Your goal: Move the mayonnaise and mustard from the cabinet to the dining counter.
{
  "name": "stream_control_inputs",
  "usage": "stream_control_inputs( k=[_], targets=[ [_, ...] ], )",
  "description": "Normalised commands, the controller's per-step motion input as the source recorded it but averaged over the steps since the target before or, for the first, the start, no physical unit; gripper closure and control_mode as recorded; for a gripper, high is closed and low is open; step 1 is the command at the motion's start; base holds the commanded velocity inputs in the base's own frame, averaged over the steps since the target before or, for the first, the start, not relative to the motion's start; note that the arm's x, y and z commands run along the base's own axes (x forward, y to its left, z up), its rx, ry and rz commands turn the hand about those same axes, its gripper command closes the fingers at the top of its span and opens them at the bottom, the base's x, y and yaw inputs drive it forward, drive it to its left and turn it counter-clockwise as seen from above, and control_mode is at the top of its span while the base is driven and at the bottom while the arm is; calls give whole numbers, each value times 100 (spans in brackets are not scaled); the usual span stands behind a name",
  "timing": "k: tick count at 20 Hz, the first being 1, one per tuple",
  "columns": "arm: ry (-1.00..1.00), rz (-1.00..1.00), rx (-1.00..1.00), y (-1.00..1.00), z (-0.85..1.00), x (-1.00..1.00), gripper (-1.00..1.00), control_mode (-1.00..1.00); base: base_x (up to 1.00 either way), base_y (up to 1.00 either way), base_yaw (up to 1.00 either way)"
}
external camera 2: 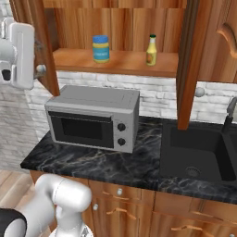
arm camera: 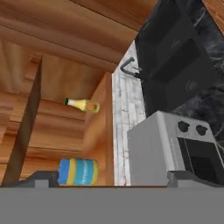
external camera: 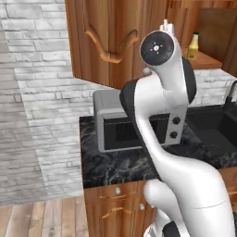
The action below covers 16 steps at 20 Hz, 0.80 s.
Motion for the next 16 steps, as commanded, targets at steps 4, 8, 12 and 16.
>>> stream_control_inputs(
  k=[4,8,12,16],
  targets=[
    [-6,46,18,-11,0,-8,-100,-100,0,0,0],
    [0,57,22,-23,0,0,-100,-100,0,0,0],
    [0,52,20,-35,-7,6,-100,-100,0,0,0],
    [0,45,10,-18,-21,23,-100,-100,0,0,0]
  ],
)
